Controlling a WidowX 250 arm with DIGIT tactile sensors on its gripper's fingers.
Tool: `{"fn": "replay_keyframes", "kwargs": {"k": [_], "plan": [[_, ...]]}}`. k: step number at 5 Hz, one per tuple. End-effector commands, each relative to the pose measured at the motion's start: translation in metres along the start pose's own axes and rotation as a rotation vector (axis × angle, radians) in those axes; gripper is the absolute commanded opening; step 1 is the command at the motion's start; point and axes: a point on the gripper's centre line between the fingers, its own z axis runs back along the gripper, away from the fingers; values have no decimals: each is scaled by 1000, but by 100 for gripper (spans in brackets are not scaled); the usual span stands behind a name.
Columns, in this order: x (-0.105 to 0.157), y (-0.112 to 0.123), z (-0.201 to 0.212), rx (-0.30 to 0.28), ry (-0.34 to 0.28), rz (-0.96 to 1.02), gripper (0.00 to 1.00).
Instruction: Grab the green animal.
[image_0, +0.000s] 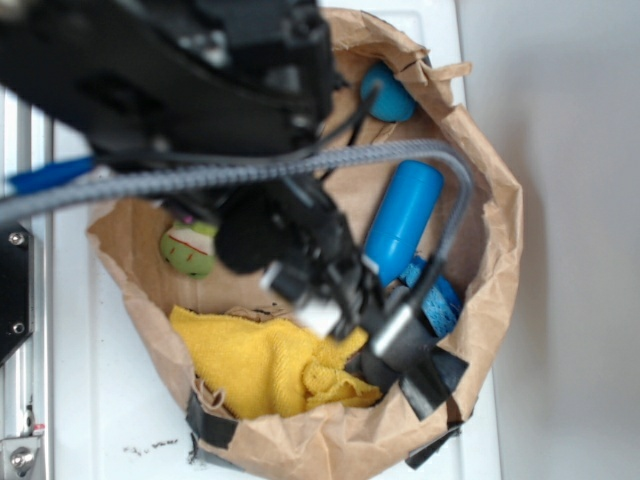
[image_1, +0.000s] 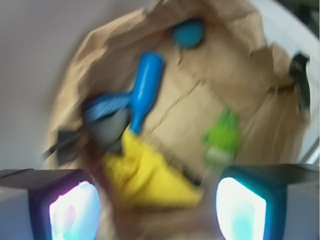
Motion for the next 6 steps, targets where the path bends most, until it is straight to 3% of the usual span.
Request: {"fn": "replay_keyframes", "kwargs": {"k": [1, 2, 3, 4, 6], "plan": [[23, 8, -38, 161, -54, -121, 100], [21, 28, -41, 230, -28, -36, 100], [11, 41, -47, 217, -29, -21, 100], [17, 48, -73, 179, -23, -9, 100], [13, 49, -85, 187, -33, -32, 100]]}}
